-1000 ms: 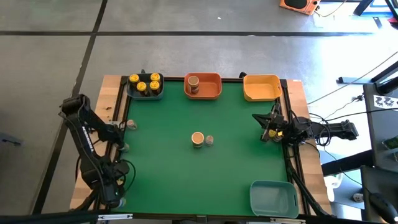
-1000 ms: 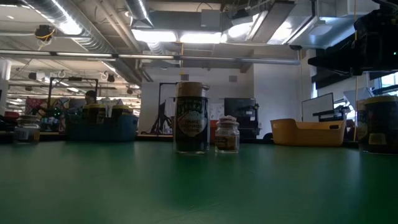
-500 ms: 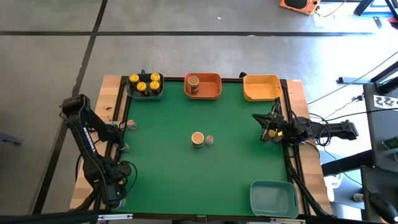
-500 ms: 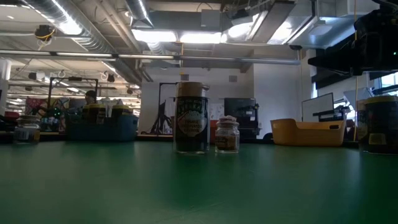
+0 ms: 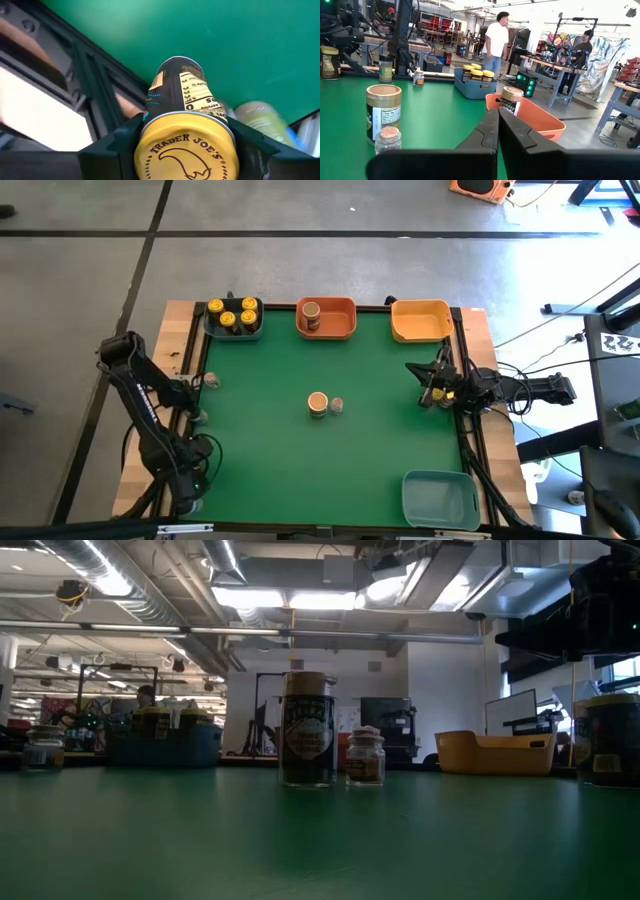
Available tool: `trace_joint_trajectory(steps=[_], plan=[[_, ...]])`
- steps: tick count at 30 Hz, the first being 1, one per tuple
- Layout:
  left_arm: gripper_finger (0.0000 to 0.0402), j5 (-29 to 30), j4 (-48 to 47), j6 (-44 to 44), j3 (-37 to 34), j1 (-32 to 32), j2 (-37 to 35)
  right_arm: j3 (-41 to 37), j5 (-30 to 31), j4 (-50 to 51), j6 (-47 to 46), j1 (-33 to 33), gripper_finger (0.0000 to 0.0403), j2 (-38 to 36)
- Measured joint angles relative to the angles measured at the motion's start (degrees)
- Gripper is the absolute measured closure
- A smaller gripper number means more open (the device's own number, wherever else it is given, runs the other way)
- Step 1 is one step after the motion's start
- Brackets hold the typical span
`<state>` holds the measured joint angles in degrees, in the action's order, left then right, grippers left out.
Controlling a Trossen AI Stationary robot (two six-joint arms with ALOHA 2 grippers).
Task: Sort spices by type
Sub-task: Put the yellow seasoning bottle into the blue bin
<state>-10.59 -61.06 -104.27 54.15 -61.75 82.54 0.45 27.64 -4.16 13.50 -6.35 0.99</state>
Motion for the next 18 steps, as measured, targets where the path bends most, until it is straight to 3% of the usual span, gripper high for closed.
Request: trace_joint_trajectory(steps=[8, 18], plan=[[0.0188, 4.6, -0.81, 2.59, 0.02, 9.54, -4.86, 0.01, -0.07, -0.55, -0.02, 0.0, 0.0391, 0.0], [0.0182, 16.36, -6.03, 14.58, 0.07, 29.23, -15.83, 0.0, -0.75, -1.7, 0.02, 0.02, 0.0391, 0.0]])
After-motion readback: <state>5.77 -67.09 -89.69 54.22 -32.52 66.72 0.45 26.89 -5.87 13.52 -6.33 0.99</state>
